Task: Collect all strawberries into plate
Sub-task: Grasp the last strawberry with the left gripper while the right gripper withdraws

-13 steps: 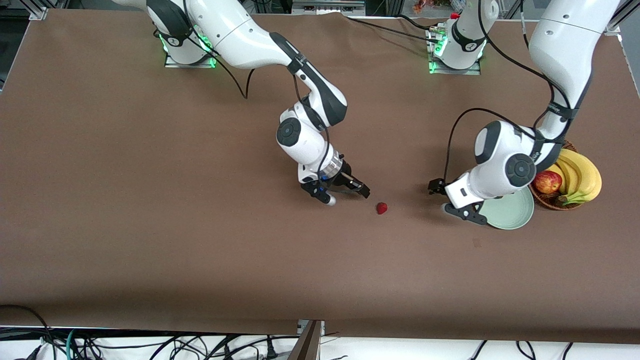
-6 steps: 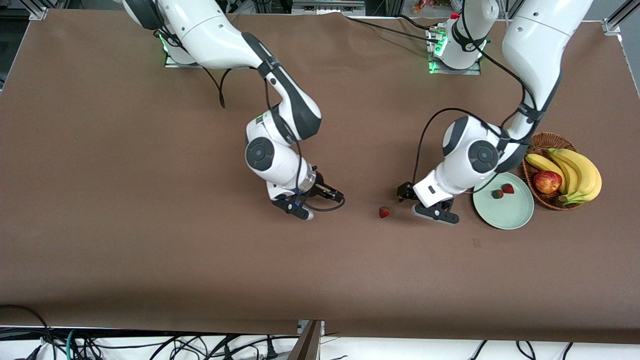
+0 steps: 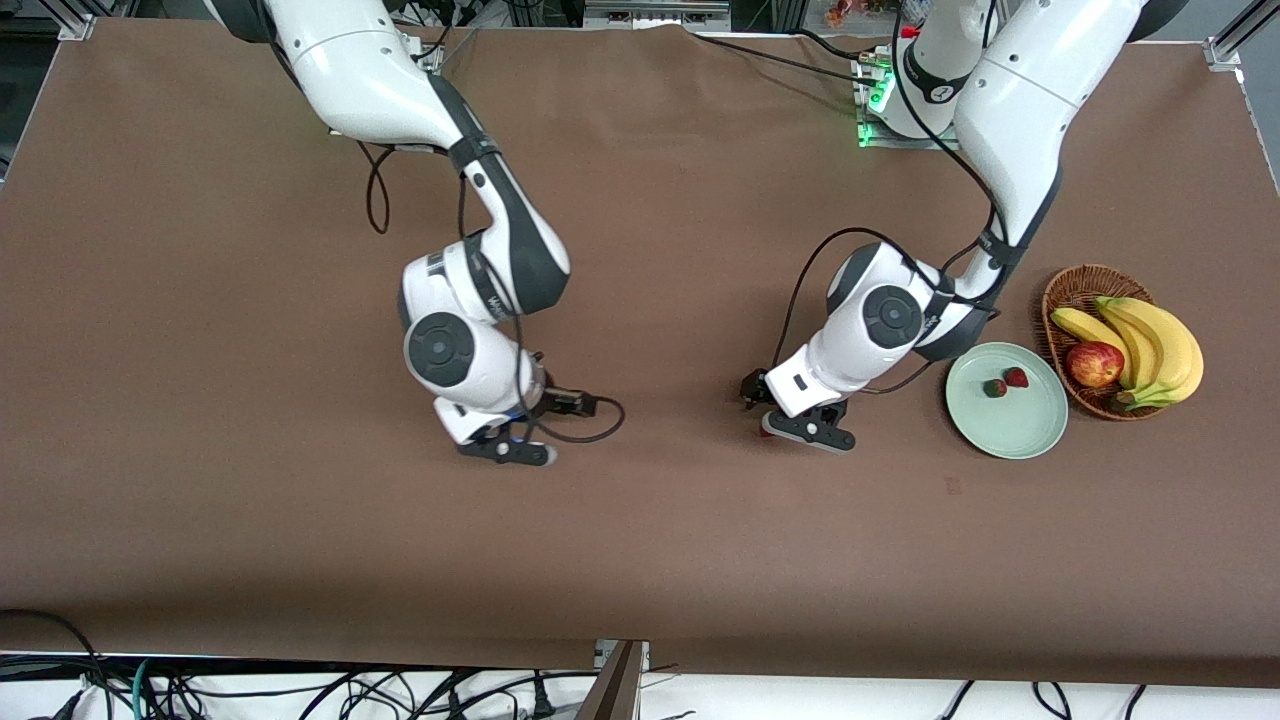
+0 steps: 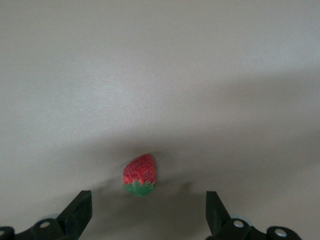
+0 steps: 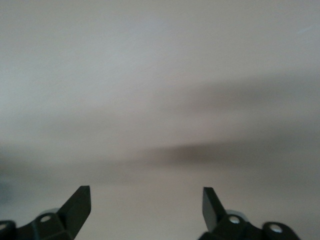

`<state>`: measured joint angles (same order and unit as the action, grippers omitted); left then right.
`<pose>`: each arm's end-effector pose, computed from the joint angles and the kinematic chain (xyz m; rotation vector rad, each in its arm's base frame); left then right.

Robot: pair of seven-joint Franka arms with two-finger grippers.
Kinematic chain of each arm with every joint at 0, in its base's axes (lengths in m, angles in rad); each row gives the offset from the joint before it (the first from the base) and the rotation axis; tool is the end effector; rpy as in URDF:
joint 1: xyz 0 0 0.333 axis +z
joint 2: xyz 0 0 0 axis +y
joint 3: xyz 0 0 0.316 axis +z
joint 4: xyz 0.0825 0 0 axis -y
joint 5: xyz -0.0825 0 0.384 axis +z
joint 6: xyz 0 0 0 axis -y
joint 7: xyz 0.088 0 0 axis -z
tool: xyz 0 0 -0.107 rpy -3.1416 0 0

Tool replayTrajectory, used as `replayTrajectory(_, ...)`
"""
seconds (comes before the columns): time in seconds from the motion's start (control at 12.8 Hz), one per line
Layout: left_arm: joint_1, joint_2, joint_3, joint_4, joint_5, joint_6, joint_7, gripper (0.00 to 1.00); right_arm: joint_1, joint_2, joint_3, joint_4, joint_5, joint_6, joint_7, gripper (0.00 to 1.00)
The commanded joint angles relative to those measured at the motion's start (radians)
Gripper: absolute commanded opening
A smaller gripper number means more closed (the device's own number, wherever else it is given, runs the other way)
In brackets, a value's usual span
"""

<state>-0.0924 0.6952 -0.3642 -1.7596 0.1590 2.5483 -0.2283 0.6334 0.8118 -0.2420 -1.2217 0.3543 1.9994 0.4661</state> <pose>0.6160 -0.2783 0.2060 2.9452 -0.3850 0.1403 0.6665 0.3508 0.2945 -3.0030 0.2289 0.1070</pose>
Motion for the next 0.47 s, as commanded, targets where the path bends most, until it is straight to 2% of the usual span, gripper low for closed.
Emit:
replayTrajectory(0.0, -0.015, 0.049, 0.008, 0.04, 0.108, 0.024, -0.06, 1.0, 0.005, -0.115, -0.06, -0.067, -0.02, -0.107, -0.078, 1.0)
replayTrajectory(0.23, -0.013, 0.059, 0.008, 0.04, 0.149, 0.026, -0.069, 0.99, 0.006, -0.253, -0.124, -0.116, -0.021, -0.221, -0.206, 1.0)
replayTrajectory(0.39, -0.015, 0.064, 0.01, 0.04, 0.152, 0.039, -0.068, 0.86, 0.006, -0.386, -0.169, -0.207, -0.049, -0.286, -0.288, 1.0)
